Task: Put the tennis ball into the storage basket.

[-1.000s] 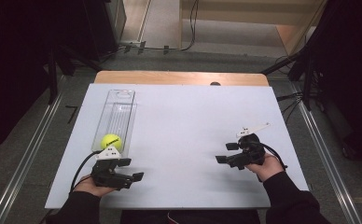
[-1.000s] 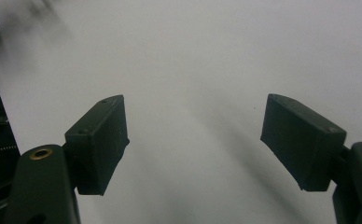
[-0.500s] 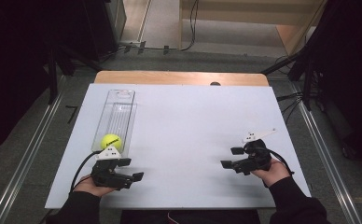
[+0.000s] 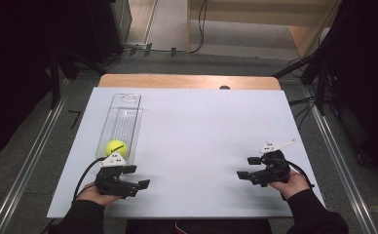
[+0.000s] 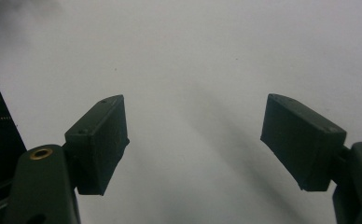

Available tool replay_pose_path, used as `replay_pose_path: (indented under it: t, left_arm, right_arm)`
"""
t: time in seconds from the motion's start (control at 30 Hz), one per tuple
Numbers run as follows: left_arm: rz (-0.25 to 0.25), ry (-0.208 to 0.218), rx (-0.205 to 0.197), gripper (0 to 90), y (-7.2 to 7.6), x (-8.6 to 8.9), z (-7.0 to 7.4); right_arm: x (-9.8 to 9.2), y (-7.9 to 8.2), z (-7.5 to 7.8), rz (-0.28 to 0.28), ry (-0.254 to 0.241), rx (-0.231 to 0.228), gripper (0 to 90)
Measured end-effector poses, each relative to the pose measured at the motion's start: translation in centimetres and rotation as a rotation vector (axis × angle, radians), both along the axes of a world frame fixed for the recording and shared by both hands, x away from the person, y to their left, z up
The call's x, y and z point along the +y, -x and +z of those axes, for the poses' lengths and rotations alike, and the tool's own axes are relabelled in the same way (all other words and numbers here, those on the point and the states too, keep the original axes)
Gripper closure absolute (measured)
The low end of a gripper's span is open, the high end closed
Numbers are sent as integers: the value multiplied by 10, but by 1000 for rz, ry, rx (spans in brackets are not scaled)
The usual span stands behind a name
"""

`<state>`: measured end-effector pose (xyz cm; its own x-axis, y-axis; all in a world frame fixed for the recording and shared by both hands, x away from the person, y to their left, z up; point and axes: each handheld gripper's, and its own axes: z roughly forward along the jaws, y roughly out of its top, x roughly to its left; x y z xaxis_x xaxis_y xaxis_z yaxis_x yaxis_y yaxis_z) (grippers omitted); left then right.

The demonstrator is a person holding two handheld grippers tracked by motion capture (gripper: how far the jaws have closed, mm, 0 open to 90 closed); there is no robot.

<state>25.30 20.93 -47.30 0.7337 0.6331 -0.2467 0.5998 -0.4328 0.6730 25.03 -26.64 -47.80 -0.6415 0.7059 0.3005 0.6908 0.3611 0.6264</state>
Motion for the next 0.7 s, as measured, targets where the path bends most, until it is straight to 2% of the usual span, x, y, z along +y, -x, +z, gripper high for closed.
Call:
replay_pose_path:
  t: [0.3,0.7]
  left_arm:
    - [1,-2,1,216,0,1,0]
    - [1,-1,0,216,0,0,0]
  right_arm:
    - [-7,6,-1,-19,11,-3,207]
    - [-9,7,-4,-8,19,10,207]
